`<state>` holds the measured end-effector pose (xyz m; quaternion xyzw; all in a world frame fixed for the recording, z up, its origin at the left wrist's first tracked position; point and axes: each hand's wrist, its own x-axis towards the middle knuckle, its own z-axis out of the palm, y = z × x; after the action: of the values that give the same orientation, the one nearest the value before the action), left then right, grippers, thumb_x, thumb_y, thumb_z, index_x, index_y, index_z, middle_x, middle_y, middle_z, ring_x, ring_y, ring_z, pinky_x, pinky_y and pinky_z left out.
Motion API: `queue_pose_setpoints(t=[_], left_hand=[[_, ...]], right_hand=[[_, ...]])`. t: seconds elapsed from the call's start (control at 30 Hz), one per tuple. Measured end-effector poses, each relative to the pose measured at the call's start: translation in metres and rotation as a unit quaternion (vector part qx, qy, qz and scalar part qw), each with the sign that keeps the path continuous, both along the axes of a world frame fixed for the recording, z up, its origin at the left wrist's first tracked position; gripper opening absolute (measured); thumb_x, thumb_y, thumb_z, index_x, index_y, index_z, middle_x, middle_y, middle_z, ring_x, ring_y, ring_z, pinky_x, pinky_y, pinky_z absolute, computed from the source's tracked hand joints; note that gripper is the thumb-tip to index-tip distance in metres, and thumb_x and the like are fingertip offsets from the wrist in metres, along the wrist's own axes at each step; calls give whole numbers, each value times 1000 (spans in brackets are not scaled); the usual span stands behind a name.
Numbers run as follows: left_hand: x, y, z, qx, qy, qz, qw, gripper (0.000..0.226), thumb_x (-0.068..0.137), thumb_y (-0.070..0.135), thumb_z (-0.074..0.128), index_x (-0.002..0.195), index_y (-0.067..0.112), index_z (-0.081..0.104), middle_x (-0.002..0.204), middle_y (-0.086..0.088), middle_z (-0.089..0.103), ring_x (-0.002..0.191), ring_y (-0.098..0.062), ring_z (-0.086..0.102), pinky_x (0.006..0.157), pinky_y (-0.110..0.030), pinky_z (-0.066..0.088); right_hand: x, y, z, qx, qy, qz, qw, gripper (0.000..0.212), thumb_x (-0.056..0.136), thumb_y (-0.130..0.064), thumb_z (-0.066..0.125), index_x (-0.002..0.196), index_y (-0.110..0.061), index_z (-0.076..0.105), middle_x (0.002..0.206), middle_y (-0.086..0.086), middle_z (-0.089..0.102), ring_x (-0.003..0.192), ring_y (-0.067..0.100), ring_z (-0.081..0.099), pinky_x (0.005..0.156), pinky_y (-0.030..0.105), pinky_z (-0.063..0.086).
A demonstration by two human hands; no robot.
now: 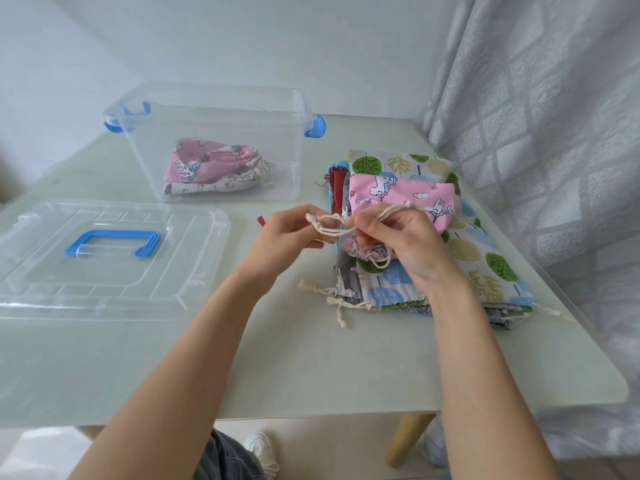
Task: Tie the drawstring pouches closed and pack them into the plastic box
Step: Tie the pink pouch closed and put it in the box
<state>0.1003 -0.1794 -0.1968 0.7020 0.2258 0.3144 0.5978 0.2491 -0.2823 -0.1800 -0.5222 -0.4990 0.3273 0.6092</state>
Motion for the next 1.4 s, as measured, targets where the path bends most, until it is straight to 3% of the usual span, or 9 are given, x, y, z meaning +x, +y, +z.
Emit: queue_pose_setpoints(t=[0.13,0.43,0.63,0.8,0.97,1.13,1.23,1.3,1.4], left_hand=[[-4,-2,3,-73,-27,-97,992,13,81,21,53,73,18,63,75,2,66,83,-14,61,84,-27,47],[0,-9,-4,-22,25,-90,995,8,89,12,59,94,11,65,72,-6,68,63,-14,64,70,-20,51],[-1,1,-5,16,18,54,998,13,89,20,61,76,18,66,68,7,65,68,-6,58,68,-21,44],[1,5,-4,-128,-94,53,986,18,95,15,48,80,15,56,94,4,66,89,-11,63,76,-24,51],[-3,13,5,-339,-274,-25,900,36,100,17,33,71,13,55,100,-2,72,105,-20,65,96,-34,49],[-4,19,1,-426,-339,1,839,30,100,15,33,71,14,41,50,6,40,45,-6,48,73,-30,58],[-2,19,-1,-350,-238,83,902,29,98,13,37,69,17,38,50,8,29,40,-6,27,45,-19,43],[0,14,-3,-179,-112,146,966,30,94,9,39,65,19,34,51,9,27,44,-6,23,41,-18,26],[1,11,-7,-27,-25,176,984,29,89,10,43,63,20,34,50,12,31,46,-8,25,45,-23,22]], right_hand=[[2,2,-1,40,-128,-74,988,18,78,-4,71,85,-20,70,72,-16,69,73,0,63,69,13,48],[-6,5,-6,78,-160,-113,977,22,72,-1,76,88,-14,67,82,-7,68,77,2,65,75,15,49],[1,6,-12,58,-190,-142,970,23,86,-8,65,108,-14,66,92,-10,70,82,2,69,73,20,56],[11,6,-20,50,-319,-212,922,26,96,-19,51,118,-13,64,95,1,73,76,4,70,65,26,58],[11,0,-6,104,-70,-219,967,34,101,-20,38,132,-12,50,90,4,73,86,16,71,75,29,57],[5,-4,8,142,246,-74,956,36,103,-23,27,132,-13,45,49,-3,59,60,15,66,76,34,57],[10,-3,5,123,251,-85,956,31,104,-25,27,118,-12,51,44,-10,28,39,5,25,41,19,36],[17,-3,-1,104,199,-128,966,30,104,-26,29,110,-12,55,46,-11,24,41,6,16,40,20,15],[23,-6,-3,83,141,-185,969,31,104,-25,30,100,-14,59,47,-11,23,42,6,14,40,19,13]])
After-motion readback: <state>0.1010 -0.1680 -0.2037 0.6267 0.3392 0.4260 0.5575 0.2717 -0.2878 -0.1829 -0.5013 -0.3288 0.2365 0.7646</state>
